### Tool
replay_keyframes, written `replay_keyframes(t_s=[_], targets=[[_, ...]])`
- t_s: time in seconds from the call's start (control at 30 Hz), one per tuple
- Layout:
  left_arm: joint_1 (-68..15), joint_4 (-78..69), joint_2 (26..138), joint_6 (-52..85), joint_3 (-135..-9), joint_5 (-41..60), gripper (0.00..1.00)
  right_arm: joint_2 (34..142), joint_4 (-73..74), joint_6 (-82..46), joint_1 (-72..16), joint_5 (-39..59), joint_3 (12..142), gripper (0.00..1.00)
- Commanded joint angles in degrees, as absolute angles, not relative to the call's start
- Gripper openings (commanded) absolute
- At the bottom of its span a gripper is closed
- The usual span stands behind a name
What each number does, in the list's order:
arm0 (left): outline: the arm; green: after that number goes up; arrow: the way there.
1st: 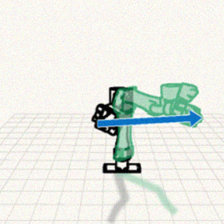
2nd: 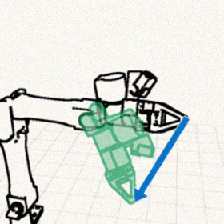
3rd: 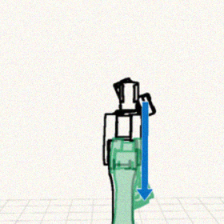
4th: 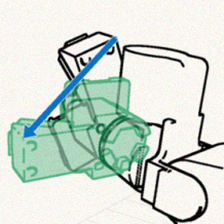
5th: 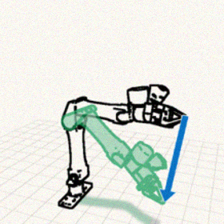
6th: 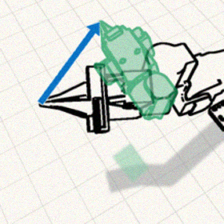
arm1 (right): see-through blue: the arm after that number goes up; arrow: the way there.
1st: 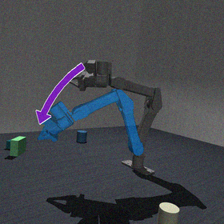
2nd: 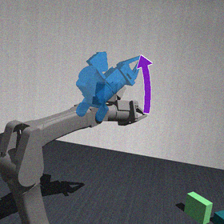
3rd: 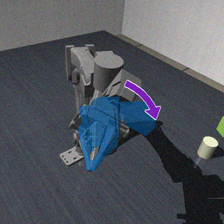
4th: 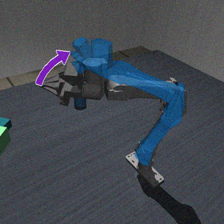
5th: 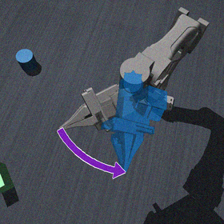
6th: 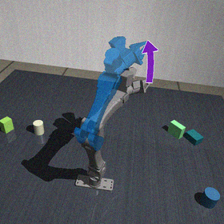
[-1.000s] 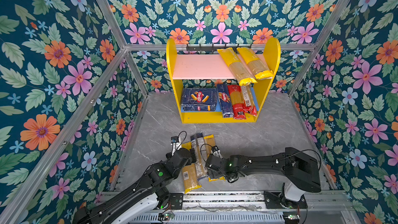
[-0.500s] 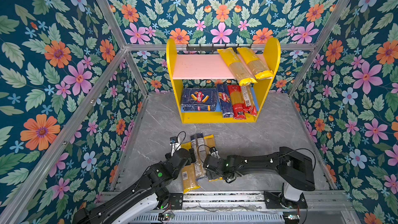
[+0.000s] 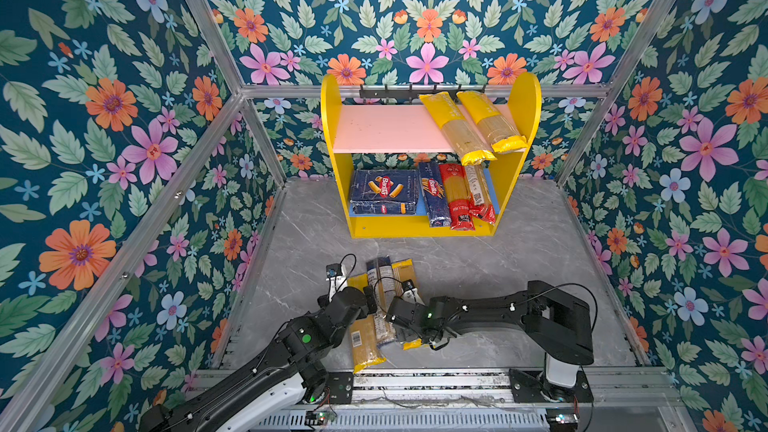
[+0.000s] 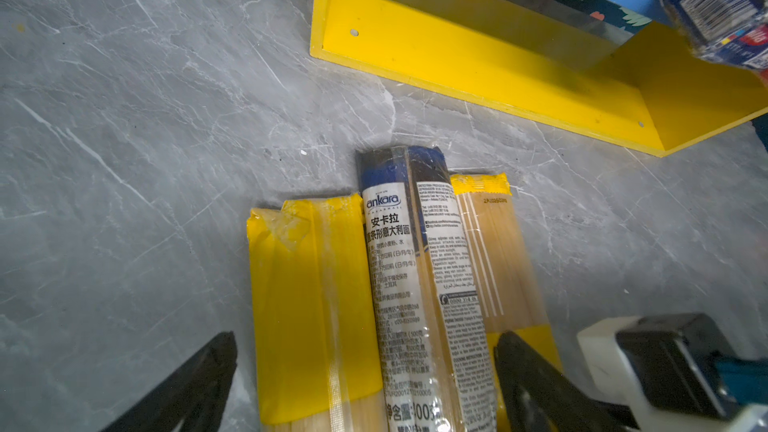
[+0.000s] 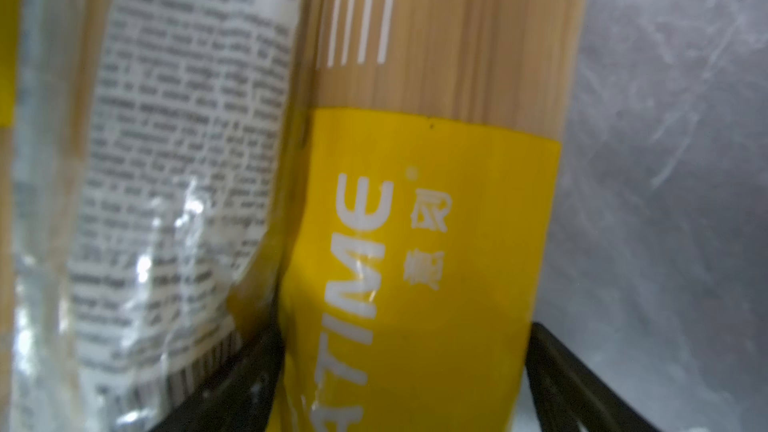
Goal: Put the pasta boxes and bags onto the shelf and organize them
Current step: 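Lower the right gripper onto the last yellow PASTATIME pack, then grasp the PASTATIME pack with the right gripper and pull it from the pile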
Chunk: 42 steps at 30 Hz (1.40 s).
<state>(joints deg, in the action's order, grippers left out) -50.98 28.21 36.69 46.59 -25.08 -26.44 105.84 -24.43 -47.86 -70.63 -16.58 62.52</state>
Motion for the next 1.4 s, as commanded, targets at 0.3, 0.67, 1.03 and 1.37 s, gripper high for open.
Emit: replay_keyframes(t_s=[0.3, 0.67, 1.03, 1.37], targets=[[-50.96, 27.99, 37.44, 46.85, -25.57, -27.52, 0.99, 97.35, -34.38, -47.53, -64.67, -19.02, 54.66, 0.91], [-50.89, 26.95, 40.05, 46.67, -26.19, -26.81, 0.99, 81.72, -23.41, -39.02, -65.08, -16.61, 43.37, 0.96], [-50.90, 24.88, 43.45, 46.72, -27.41, -25.76, 0.99, 77.84, -11.99, -35.47, -65.10, -16.02, 35.63, 0.99], [-50.90, 23.91, 45.22, 46.41, -28.12, -25.85, 0.99, 81.77, -2.43, -31.28, -65.11, -17.03, 33.25, 0.99]])
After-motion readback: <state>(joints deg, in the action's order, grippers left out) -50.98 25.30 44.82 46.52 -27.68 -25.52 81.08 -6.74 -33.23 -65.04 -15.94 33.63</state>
